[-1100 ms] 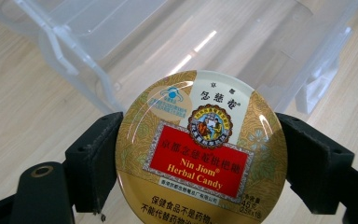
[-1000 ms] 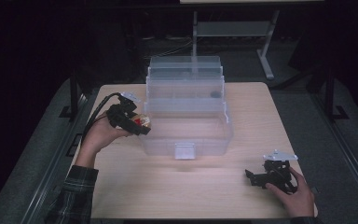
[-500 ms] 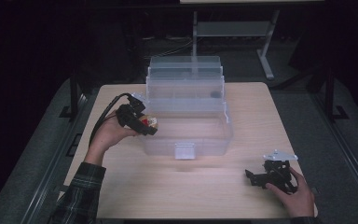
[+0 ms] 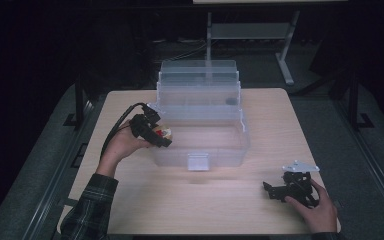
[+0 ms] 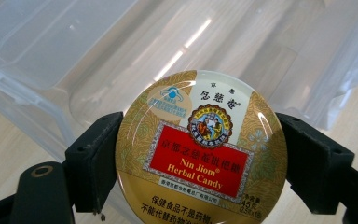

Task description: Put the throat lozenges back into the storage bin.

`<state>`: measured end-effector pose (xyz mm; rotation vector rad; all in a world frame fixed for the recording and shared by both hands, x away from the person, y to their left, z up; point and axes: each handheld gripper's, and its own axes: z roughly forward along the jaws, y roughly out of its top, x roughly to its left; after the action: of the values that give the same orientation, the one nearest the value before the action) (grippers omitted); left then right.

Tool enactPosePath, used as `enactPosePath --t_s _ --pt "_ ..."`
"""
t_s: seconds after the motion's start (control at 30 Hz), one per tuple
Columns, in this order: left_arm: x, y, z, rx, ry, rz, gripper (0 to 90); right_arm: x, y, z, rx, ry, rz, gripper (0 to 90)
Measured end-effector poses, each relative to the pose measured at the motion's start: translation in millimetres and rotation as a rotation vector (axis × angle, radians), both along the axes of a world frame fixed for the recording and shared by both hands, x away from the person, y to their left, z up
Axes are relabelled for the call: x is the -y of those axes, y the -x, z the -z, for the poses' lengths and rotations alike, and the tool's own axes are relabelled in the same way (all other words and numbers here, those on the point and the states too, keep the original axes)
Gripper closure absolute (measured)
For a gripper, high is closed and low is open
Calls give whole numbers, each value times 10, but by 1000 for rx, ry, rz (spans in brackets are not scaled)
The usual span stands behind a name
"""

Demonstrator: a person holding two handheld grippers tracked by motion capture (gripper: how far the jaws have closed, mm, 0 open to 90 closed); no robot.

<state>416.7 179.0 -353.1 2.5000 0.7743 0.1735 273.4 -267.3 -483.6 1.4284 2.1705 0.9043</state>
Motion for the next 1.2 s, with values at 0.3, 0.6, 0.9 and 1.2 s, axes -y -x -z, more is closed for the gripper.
enactPosePath --t_s 0.3,0.6,0.9,1.2 --pt "18 -2 18 1 -4 6 193 0 0 0 0 0 0 0" --pt "17 -4 27 -1 -10 10 191 0 0 0 0 0 0 0" --pt "1 -9 16 7 -6 -3 182 0 0 0 0 0 0 0" --pt "-33 27 -42 23 1 -2 182 0 0 0 0 0 0 0"
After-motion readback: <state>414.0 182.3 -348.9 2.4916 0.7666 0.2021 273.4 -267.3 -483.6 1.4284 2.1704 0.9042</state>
